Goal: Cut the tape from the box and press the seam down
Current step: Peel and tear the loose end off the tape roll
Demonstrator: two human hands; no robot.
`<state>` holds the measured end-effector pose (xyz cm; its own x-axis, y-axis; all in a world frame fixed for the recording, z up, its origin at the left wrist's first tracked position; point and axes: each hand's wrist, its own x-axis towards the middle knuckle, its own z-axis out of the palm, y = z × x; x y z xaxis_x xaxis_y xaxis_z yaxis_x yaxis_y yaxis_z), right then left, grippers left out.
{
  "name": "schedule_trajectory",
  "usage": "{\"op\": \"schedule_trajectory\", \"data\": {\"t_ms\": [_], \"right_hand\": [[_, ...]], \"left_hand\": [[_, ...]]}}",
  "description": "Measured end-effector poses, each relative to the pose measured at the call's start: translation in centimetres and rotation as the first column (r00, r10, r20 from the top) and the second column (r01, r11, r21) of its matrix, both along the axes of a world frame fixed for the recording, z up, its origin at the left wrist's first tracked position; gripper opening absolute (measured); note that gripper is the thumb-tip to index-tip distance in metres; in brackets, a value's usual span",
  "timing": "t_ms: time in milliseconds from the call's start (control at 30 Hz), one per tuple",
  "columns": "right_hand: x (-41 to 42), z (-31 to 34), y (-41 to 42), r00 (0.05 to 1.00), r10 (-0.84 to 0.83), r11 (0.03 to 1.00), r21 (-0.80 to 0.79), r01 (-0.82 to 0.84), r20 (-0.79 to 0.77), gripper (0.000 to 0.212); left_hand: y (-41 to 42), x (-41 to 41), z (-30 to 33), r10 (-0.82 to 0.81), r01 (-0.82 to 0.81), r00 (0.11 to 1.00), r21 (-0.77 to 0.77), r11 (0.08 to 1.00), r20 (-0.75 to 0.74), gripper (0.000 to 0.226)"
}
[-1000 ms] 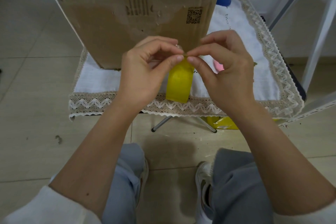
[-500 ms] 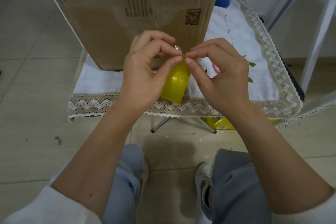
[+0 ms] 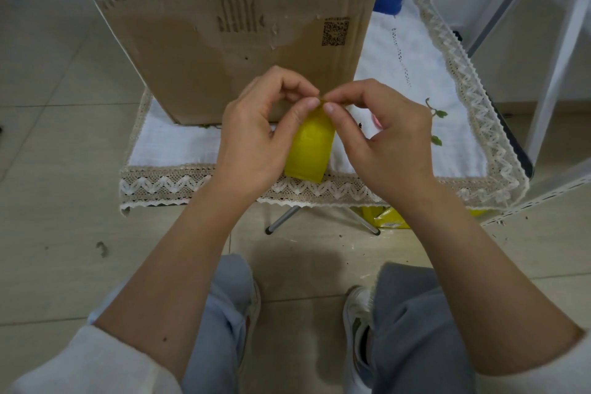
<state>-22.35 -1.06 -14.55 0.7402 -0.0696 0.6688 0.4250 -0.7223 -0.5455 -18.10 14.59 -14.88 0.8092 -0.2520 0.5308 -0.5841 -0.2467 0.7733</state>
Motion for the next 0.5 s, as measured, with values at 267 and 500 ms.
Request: {"op": "schedule_trajectory", "data": {"t_ms": [267,500], "right_hand": [[-0.13,0.27,0.25,0.997,-0.03,0.983,0.176,0.043,-0.077,0.005],[-0.1,0.49,0.14,0.974,0.021,0.972,0.233,0.034,-0.227,0.024]], "left_hand": [[-0.01,0.29,-0.21,-0.031,0.028,0.83,-0.014,1.0,-0.558,0.063],[-0.14,0.01,0.12,-0.166,0.049,0.788,-0.208,0.977,-0.593,0.03]]}}
